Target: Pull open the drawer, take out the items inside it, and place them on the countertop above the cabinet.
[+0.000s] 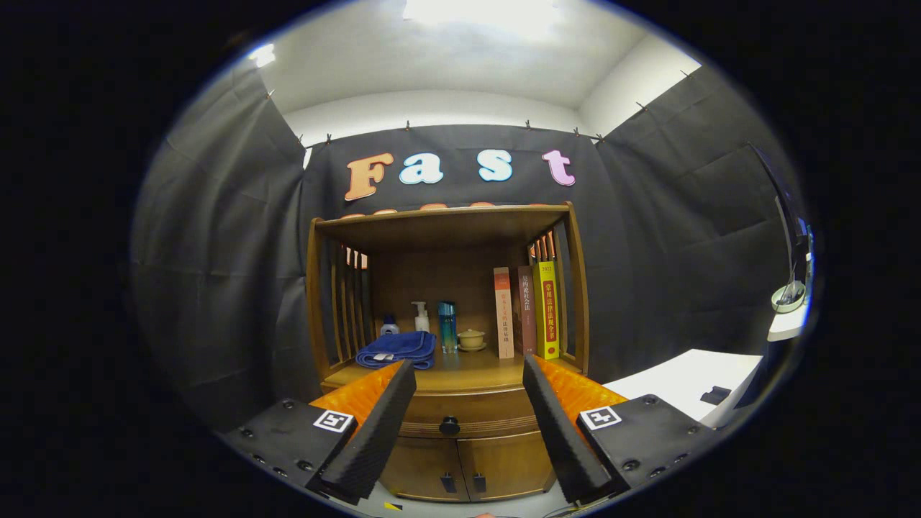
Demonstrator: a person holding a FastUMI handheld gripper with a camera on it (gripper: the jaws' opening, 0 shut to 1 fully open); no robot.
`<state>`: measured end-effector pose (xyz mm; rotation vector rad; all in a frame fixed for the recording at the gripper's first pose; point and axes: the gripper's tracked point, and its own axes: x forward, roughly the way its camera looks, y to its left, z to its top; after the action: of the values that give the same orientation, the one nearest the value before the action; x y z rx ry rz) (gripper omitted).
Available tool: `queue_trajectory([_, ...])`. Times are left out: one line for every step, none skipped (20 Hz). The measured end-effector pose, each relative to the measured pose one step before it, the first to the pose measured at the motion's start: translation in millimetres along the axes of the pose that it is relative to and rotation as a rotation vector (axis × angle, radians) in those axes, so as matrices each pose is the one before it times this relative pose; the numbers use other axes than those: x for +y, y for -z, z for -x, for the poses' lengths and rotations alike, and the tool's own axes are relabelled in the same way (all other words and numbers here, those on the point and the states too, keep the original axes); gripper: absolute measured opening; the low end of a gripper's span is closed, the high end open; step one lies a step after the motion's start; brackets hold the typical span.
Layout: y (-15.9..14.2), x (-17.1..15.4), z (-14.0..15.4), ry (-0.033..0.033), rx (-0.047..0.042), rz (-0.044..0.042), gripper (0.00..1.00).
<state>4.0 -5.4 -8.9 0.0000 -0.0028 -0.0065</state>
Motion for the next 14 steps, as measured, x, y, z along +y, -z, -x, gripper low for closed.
queue_trajectory([1.05, 0.92, 0.31, -0.00104, 0.00275, 0.00056, 0.98])
queue_trajectory([0.66, 0.54, 0.94, -0.0015, -0.00013, 0.00077, 0.98])
queue_trajectory([-0.41, 1.83, -0.2, -0.00126, -0.00075, 0.00125, 0.98])
queue_trajectory([0.0, 1.68, -0.22, -0.00143, -0.00037, 0.00111, 0.98])
queue_trajectory([0.83, 1.97, 0.75, -0.00235, 0.00072, 0.00239, 0.98])
queue_trajectory([1.17, 2.37, -0.77, -0.00353, 0.00305, 0.00278, 0.98])
queue_trajectory([1.81, 3.15, 0.18, -0.0054, 0.00344, 0.00226, 0.98])
queue_trajectory([1.7, 3.05, -1.26, -0.0037, 0.00207, 0.00268, 0.98])
queue_trajectory([2.02, 2.14, -1.15, -0.00364, 0.00386, 0.00246, 0.98])
queue_trajectory([2.03, 1.74, -0.55, -0.00438, 0.00335, 0.00133, 0.98])
queue_trajectory([2.75, 3.03, -0.3, -0.00602, 0.0006, -0.00081, 0.98])
queue_trajectory([2.86, 3.06, -1.19, -0.00636, -0.00216, -0.00241, 0.98])
queue_trajectory([5.39, 2.12, -2.97, -0.00402, 0.00301, -0.00143, 0.98])
queue_trajectory([8.28, 0.06, -4.44, -0.00336, 0.01148, -0.00019, 0.98])
